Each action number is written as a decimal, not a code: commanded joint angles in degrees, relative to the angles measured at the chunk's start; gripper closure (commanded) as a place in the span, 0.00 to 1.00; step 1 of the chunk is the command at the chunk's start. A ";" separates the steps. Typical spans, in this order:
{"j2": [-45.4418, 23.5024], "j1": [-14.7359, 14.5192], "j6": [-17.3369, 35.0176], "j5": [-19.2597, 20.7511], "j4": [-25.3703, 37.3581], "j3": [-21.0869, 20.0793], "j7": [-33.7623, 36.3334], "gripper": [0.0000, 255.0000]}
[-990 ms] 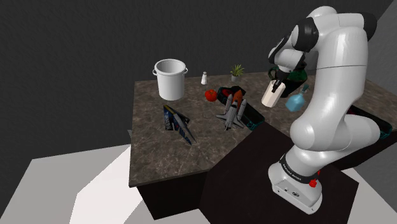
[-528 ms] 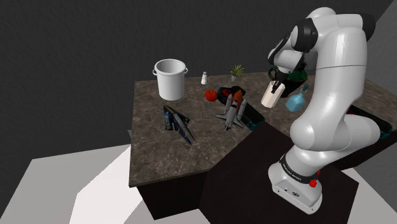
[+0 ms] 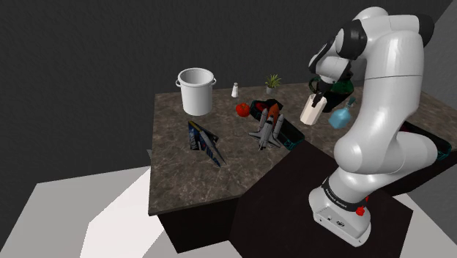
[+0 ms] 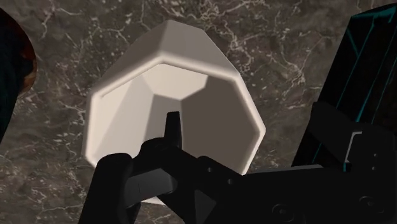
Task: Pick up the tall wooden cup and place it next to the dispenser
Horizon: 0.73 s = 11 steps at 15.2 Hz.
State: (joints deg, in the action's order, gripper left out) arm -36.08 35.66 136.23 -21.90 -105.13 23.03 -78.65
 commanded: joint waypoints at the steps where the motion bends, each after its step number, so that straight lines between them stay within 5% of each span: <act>1: 1.94 -0.44 -1.93 1.03 0.08 0.87 0.55 0.00; 11: 4.24 -1.05 -4.24 2.30 0.21 1.83 1.32 0.00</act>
